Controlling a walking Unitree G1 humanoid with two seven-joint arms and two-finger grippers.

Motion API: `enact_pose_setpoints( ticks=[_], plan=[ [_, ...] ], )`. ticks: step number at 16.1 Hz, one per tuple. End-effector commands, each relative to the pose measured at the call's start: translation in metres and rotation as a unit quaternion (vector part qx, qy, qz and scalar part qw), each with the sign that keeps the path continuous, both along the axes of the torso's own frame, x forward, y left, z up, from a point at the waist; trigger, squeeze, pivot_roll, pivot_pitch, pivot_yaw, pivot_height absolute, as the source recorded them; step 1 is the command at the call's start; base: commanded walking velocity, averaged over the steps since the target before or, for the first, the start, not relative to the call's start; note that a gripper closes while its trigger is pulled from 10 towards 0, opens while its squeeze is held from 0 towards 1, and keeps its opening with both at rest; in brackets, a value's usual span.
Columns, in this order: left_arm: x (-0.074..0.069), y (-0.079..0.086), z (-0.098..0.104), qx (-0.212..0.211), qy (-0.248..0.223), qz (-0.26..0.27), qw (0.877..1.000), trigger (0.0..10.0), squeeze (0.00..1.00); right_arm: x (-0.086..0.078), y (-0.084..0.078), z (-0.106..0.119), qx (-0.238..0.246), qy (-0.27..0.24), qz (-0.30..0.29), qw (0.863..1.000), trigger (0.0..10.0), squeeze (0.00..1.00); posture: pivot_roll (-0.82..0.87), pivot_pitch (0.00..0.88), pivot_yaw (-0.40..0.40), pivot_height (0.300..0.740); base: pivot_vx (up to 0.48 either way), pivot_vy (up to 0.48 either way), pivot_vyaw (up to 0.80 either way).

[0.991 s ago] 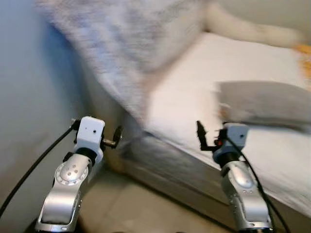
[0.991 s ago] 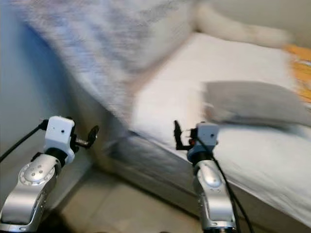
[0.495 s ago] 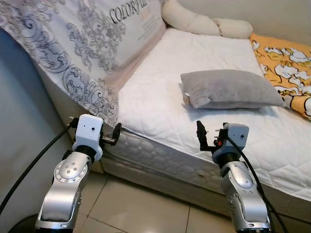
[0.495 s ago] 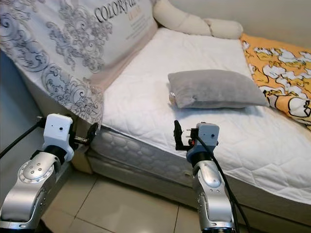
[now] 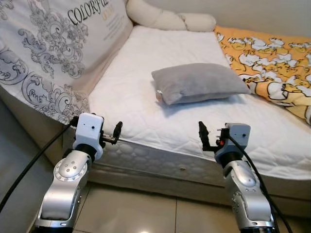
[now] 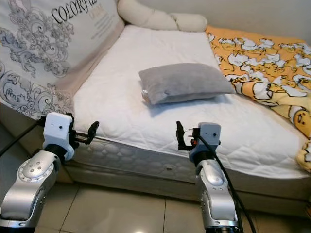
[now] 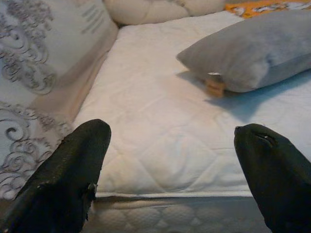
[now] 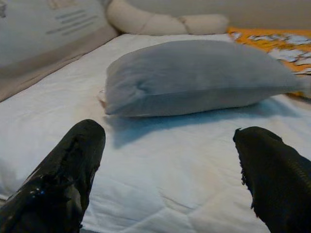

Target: Clean up the room

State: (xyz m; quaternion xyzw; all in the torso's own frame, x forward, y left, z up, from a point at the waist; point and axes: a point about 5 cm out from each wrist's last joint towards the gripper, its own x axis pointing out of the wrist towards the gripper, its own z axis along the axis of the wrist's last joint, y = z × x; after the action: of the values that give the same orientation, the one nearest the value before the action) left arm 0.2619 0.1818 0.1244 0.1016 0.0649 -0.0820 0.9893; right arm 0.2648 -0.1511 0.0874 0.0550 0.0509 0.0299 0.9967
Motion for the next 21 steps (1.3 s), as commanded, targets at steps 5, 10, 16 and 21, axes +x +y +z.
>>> enact_pose_setpoints(
  ticks=[5,10,16,21],
  plan=[
    [0.0008,0.0028,0.0014,0.003,0.002,0.0,1.0,10.0,0.0,0.0052,0.0067,0.0058,-0.001,-0.003,0.018,1.0,10.0,0.0,0.01,0.0,-0.045,0.74,0.267,0.0,0.0],
    [0.001,0.0026,0.0017,0.002,0.002,-0.002,1.0,10.0,0.0,0.0059,0.007,0.0056,0.0,-0.003,0.019,1.0,10.0,0.0,0.01,0.0,-0.044,0.74,0.276,0.0,-0.26],
    [0.0018,0.004,0.0023,0.002,0.004,-0.001,1.0,10.0,0.0,0.0079,0.0065,0.0064,-0.002,-0.002,0.016,1.0,10.0,0.0,0.01,0.0,-0.043,0.74,0.321,0.0,0.0],
    [0.0022,0.0036,0.0025,0.002,0.004,-0.002,1.0,10.0,0.0,0.009,0.006,0.0058,-0.004,0.0,0.015,1.0,10.0,0.0,0.01,0.0,-0.041,0.74,0.348,0.0,-0.27]
  ],
)
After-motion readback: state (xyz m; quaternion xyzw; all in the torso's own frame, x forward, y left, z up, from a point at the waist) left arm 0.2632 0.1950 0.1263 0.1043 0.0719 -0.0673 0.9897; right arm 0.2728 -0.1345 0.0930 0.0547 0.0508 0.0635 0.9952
